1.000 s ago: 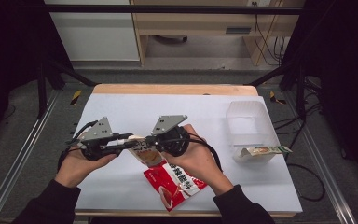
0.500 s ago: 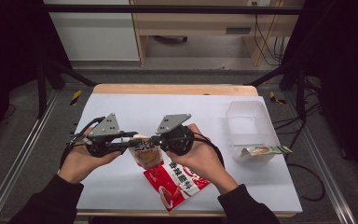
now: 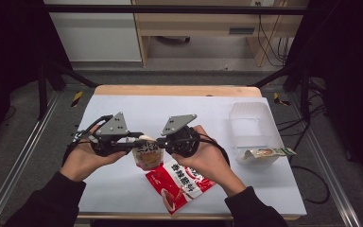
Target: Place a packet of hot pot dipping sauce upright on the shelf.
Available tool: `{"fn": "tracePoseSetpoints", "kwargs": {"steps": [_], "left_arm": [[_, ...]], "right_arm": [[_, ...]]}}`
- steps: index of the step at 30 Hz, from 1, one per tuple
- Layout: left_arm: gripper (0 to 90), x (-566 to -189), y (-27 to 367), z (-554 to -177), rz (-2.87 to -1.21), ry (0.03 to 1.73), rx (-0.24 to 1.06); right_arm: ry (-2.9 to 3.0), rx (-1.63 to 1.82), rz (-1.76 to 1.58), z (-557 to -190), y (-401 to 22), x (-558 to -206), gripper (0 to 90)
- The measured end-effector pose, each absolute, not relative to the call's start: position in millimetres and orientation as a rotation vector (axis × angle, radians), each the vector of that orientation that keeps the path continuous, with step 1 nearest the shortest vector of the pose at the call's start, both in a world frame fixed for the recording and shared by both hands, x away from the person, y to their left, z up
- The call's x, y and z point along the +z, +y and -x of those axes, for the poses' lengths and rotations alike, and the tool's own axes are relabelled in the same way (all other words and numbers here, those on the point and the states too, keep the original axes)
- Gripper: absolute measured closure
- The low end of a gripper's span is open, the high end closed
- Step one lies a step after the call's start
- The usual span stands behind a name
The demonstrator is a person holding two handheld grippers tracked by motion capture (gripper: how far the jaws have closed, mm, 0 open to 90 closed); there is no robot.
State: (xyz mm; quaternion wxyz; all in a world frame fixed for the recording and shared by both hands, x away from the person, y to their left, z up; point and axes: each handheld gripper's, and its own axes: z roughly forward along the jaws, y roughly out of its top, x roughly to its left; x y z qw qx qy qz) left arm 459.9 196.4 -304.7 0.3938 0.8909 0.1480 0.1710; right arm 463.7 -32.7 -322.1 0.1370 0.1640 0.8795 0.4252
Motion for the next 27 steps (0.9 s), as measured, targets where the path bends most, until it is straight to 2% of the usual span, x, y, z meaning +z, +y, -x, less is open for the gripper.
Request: {"fn": "tracePoseSetpoints", "kwargs": {"steps": [7,13,23,27], "left_arm": [[72.8,-303,193,-460,-2.290,0.357,0.452],[72.8,-304,195,-462,-2.286,0.352,0.448],[72.8,-298,198,-459,-2.278,0.326,0.450],[72.8,-295,197,-457,-2.279,0.300,0.454]], "right_arm": [[2.543,1.122,-0.399,-463,-32,-316,59.1],[2.568,0.995,-0.319,-463,-28,-314,44.6],[2.636,0.898,-0.258,-471,-15,-306,40.5],[2.673,0.889,-0.251,-477,-10,-304,41.8]]}}
